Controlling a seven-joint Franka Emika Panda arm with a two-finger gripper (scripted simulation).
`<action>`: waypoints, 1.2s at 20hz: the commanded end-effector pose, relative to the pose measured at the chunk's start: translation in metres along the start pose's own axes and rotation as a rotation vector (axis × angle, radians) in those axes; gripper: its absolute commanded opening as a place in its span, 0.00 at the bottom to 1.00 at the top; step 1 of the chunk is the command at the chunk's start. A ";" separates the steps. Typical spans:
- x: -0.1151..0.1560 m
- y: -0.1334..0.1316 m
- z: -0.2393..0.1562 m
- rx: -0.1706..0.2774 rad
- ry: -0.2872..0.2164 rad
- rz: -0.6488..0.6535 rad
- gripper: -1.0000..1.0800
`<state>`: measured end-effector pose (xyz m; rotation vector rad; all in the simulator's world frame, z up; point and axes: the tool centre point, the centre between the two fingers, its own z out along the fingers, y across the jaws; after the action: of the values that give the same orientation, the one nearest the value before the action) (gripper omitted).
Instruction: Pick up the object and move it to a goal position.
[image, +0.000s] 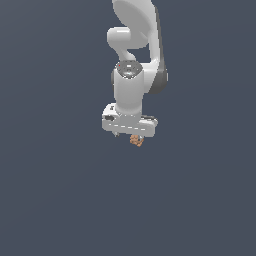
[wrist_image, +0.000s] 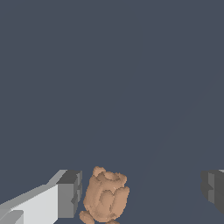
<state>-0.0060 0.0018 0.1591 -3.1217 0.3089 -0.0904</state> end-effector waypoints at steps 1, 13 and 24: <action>-0.013 -0.006 0.011 0.000 -0.009 0.046 0.96; -0.072 -0.028 0.054 -0.012 -0.046 0.250 0.96; -0.088 -0.032 0.063 -0.017 -0.055 0.300 0.96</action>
<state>-0.0822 0.0500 0.0909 -3.0449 0.7732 0.0003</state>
